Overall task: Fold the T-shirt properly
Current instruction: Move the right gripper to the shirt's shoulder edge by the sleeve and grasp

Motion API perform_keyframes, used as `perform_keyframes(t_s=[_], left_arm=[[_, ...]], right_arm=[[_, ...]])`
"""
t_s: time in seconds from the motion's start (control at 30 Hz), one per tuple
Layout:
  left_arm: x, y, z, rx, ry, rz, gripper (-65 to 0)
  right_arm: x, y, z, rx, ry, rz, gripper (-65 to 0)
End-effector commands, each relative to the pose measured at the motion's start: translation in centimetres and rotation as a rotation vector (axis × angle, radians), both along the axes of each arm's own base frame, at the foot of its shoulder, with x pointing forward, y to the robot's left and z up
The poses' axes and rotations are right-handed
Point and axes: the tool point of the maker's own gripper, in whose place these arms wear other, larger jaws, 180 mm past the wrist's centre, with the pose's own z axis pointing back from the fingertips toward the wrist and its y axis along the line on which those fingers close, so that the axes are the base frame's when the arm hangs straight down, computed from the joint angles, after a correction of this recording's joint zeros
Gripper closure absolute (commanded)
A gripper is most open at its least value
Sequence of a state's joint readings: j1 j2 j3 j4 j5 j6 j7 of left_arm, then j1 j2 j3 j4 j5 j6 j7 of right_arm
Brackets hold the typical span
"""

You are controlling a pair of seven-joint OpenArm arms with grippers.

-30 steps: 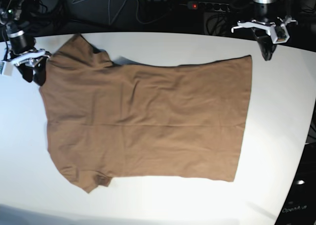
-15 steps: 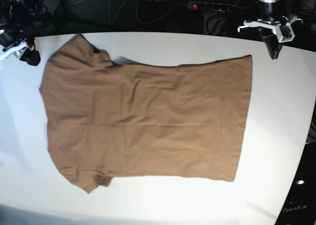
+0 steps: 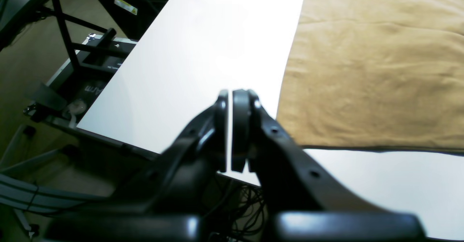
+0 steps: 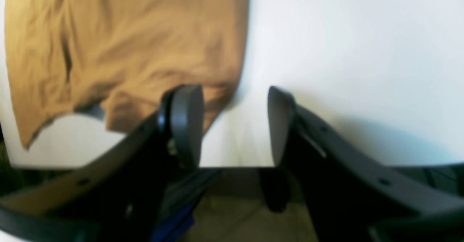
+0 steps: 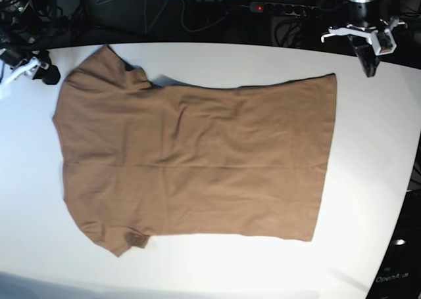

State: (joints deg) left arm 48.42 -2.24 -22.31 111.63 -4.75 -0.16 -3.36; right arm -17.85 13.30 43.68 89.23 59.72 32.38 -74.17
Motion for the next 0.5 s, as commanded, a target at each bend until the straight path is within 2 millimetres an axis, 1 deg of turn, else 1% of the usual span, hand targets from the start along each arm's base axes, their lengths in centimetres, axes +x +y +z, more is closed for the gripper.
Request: perform_keyframes(t_s=[0.0, 0.1, 0.3, 0.33, 0.43, 0.47], left_arm=[[0.0, 0.2, 0.8, 0.019, -0.023, -0.005, -1.2], [0.0, 0.2, 0.8, 0.019, -0.023, -0.005, -1.2], [0.0, 0.2, 0.8, 0.020, -0.022, -0.004, -1.2], [-0.1, 0.4, 0.8, 0.023, -0.022, 0.002, -1.2], [-0.2, 0.8, 0.9, 0.030, -0.022, 0.010, -1.2], [-0.2, 0.8, 0.9, 0.030, -0.022, 0.010, -1.2]], right_arm=[[0.8, -0.1, 0.9, -0.014, -0.036, 0.023, -29.6], [1.1, 0.8, 0.7, -0.022, -0.049, 0.088, -29.2], [1.3, 0.8, 0.9, -0.026, -0.056, 0.090, -29.3], [1.2, 0.8, 0.7, -0.021, -0.051, 0.088, -29.5], [0.4, 0.6, -0.9, 0.025, -0.013, 0.059, -29.5], [0.5, 0.4, -1.0, 0.029, -0.008, 0.056, -29.5]])
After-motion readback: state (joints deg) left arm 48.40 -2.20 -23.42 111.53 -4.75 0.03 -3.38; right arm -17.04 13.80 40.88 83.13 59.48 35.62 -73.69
